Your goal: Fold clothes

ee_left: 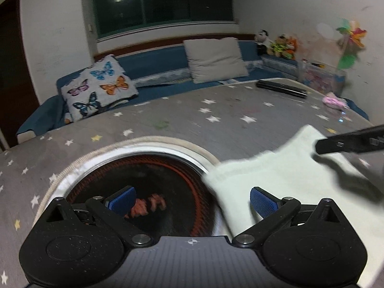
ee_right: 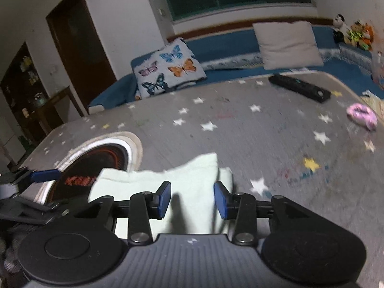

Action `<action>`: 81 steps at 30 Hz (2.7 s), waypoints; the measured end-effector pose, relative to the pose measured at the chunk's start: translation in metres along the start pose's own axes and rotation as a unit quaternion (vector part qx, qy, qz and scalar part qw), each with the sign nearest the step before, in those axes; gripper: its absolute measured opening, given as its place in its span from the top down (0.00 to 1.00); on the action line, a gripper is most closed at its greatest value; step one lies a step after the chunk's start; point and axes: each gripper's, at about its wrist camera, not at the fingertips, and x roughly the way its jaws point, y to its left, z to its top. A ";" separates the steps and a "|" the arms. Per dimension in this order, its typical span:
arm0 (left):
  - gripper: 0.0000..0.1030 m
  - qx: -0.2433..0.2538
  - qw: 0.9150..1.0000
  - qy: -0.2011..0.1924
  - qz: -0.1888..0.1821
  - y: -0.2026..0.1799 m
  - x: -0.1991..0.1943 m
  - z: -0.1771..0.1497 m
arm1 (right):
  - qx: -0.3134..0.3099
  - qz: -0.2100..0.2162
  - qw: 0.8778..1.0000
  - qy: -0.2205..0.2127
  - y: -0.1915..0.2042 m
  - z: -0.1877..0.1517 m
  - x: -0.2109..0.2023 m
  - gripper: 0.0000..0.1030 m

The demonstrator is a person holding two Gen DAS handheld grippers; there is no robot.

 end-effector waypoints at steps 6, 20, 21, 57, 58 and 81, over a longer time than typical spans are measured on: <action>0.00 -0.005 1.000 0.015 0.012 0.010 0.027 0.007 | -0.001 -0.001 1.000 0.010 -0.003 0.008 0.021 0.61; 0.00 0.002 1.000 0.007 0.009 0.008 0.023 0.006 | -0.015 -0.010 0.999 -0.029 -0.003 0.013 -0.001 0.59; 0.00 0.008 1.000 0.007 0.008 0.005 0.024 0.006 | -0.018 0.001 1.000 -0.026 0.000 0.014 0.001 0.59; 0.00 0.047 0.999 0.003 -0.003 -0.015 -0.039 -0.048 | -0.256 0.054 0.964 0.044 0.137 -0.119 -0.052 0.40; 0.00 0.048 0.999 0.003 -0.003 -0.016 -0.042 -0.051 | -0.253 0.056 0.965 0.043 0.137 -0.121 -0.055 0.39; 0.00 0.057 0.998 -0.010 0.003 -0.025 -0.075 -0.090 | -0.091 0.000 0.996 -0.010 0.062 -0.100 -0.107 0.34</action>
